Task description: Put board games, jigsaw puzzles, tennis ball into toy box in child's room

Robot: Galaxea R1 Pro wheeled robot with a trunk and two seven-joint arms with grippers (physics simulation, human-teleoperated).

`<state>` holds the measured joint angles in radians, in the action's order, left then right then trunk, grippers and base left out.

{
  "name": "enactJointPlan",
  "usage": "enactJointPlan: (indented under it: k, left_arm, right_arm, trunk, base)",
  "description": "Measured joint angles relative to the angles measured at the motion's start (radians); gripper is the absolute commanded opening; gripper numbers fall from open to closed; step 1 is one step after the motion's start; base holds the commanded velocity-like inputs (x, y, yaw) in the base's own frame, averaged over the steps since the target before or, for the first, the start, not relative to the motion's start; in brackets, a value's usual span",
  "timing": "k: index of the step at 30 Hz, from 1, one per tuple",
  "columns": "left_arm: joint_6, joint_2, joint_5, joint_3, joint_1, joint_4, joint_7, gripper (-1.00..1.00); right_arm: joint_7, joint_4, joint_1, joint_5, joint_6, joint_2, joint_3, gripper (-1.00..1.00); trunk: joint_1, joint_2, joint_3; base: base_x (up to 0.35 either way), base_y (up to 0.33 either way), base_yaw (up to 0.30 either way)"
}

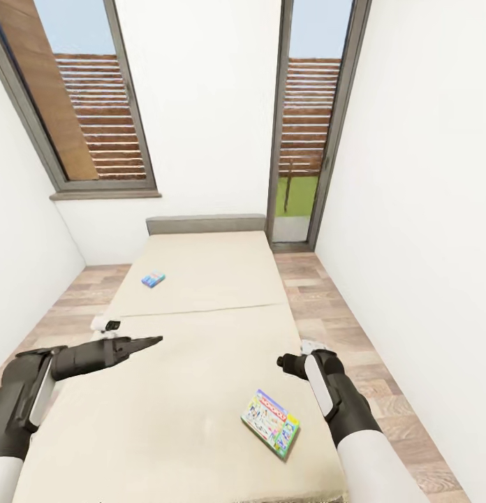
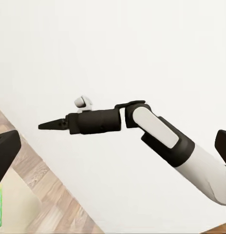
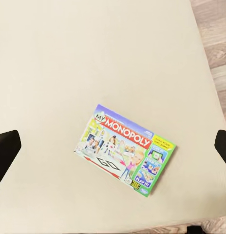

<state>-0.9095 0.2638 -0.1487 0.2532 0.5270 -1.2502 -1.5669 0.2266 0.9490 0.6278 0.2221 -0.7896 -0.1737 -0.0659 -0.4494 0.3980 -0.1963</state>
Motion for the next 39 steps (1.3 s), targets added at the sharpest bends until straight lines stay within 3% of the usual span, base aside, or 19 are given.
enactJointPlan:
  k: [10,28,39]
  left_arm:
    - [-0.005,-0.003,-0.003,0.004,-0.042,-0.084,0.0,1.0]
    - [-0.005,-0.003,-0.007,0.007,-0.046,-0.092,0.0,1.0]
    - [-0.005,-0.004,-0.007,0.007,-0.046,-0.092,0.0,1.0]
  right_arm:
    - [0.001,0.001,0.015,0.0,0.034,0.0,0.019,1.0]
    - [-0.003,-0.004,0.022,-0.001,0.036,-0.001,0.084,1.0]
    - [-0.004,-0.004,0.022,-0.002,0.036,-0.001,0.098,1.0]
  trunk:
    - [0.0,0.0,-0.017]
    - [0.0,0.0,-0.046]
    - [0.0,0.0,-0.065]
  base:
    - [0.0,0.0,0.0]
    - [0.0,0.0,0.0]
    - [0.0,0.0,0.0]
